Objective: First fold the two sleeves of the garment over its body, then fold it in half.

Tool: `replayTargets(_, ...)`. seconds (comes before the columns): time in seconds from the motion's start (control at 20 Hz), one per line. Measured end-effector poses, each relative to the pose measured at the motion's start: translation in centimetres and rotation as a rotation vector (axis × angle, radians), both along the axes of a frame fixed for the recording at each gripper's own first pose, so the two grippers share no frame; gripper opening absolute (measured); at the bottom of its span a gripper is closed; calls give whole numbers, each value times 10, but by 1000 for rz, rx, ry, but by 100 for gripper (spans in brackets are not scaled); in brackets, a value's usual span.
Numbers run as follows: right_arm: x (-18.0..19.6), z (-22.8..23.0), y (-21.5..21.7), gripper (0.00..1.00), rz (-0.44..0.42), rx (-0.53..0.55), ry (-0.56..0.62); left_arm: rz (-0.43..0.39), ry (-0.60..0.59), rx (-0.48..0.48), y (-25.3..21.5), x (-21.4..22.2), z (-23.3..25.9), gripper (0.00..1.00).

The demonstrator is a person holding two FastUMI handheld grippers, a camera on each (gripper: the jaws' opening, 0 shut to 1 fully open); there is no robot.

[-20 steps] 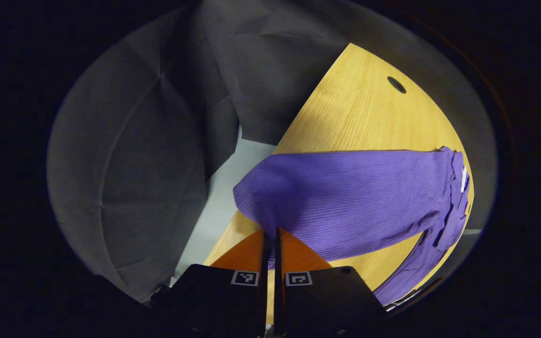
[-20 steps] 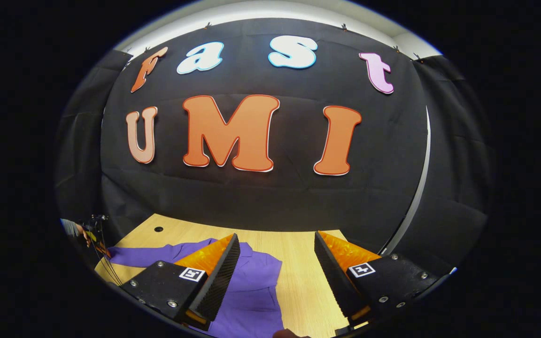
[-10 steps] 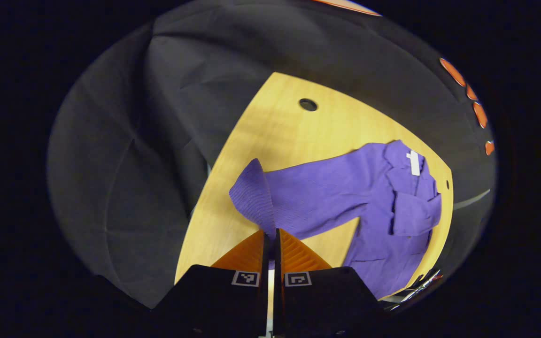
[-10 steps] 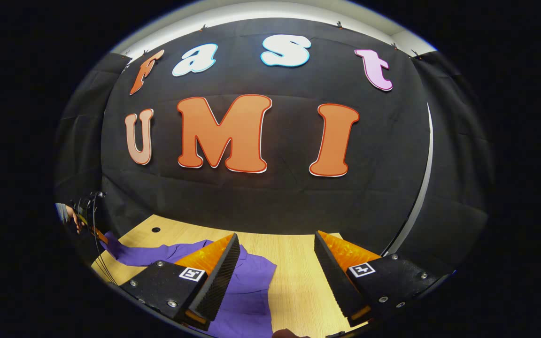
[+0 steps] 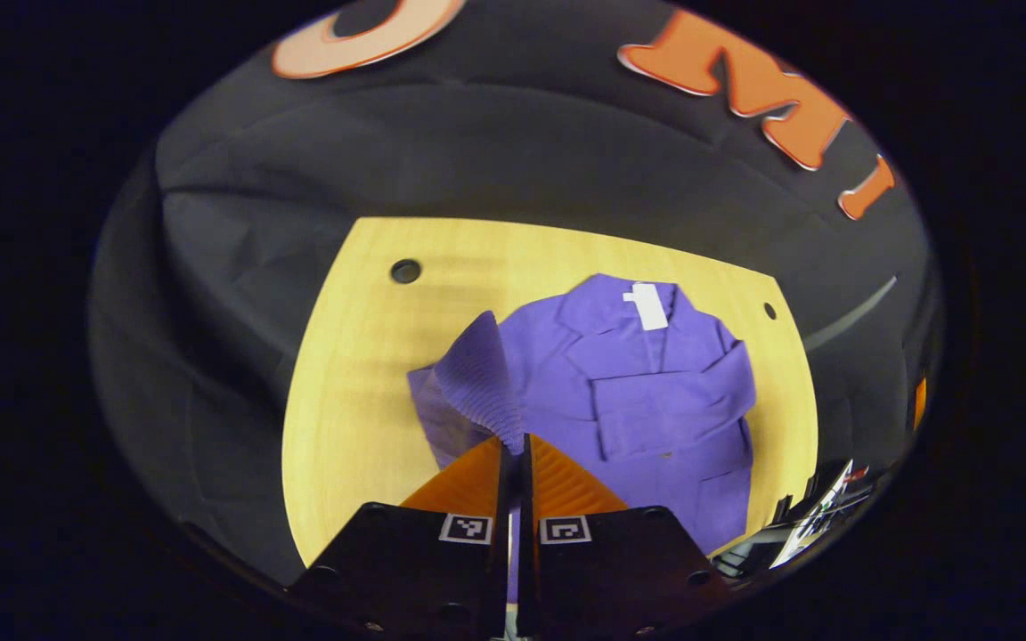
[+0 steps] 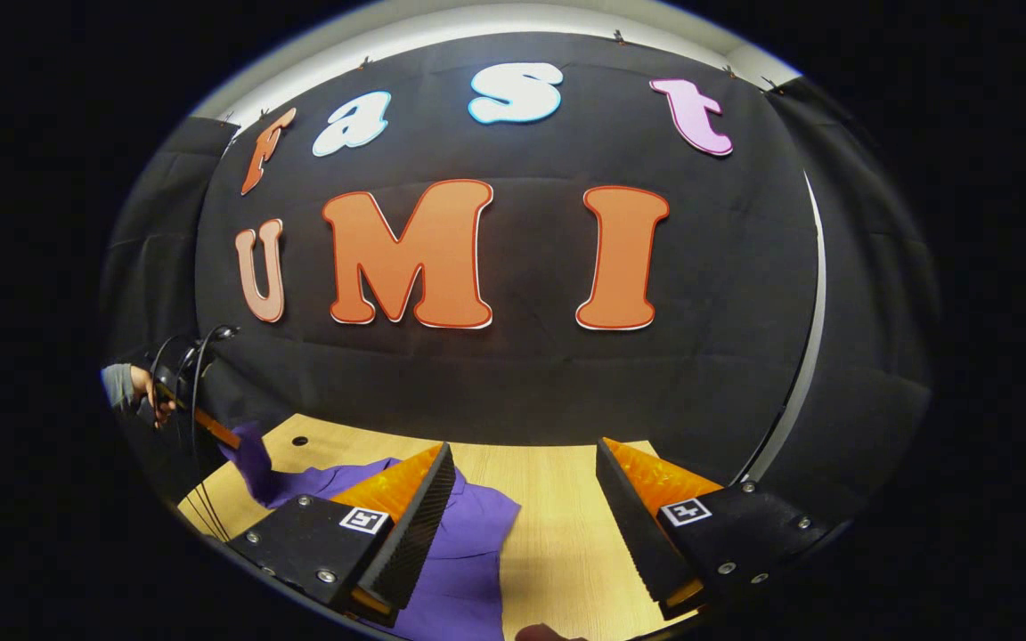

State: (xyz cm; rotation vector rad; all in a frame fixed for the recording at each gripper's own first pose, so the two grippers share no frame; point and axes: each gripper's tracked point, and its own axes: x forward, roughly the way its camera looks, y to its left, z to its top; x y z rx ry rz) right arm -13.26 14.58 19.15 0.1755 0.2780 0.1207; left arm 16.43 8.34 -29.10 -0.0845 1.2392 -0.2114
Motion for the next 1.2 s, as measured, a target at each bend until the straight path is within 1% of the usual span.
replayTargets(0.25, -5, -18, -15, 95, 6, 41, 17, -155, -18, -22, -108, 24, 14, 5)
replayTargets(0.4, -7, -25, -26, 95, 0, 55, 24, -224, -14, -40, -167, 30, 14, 5)
replayTargets(0.6, -10, -36, -39, 95, -7, 92, 39, -283, 4, -61, -238, 36, 0, 5)
replayTargets(0.75, -10, -48, -46, 95, 0, 99, 59, -309, 42, -87, -285, 36, -17, 5)
replayTargets(0.9, -8, -55, -49, 95, 11, 97, 76, -321, 69, -68, -316, 38, -41, 5)
replayTargets(1.0, -6, -62, -52, 95, 15, 89, 84, -327, 87, -107, -338, 31, -47, 8)
replayTargets(1.05, -6, -65, -55, 95, 15, 85, 88, -326, 76, -124, -346, 30, -46, 13)
replayTargets(1.1, -4, -64, -52, 95, 19, 83, 93, -329, 57, -148, -352, 30, -44, 16)
replayTargets(1.2, 0, -73, -52, 95, 27, 86, 107, -340, 2, -184, -355, 28, -35, 36)
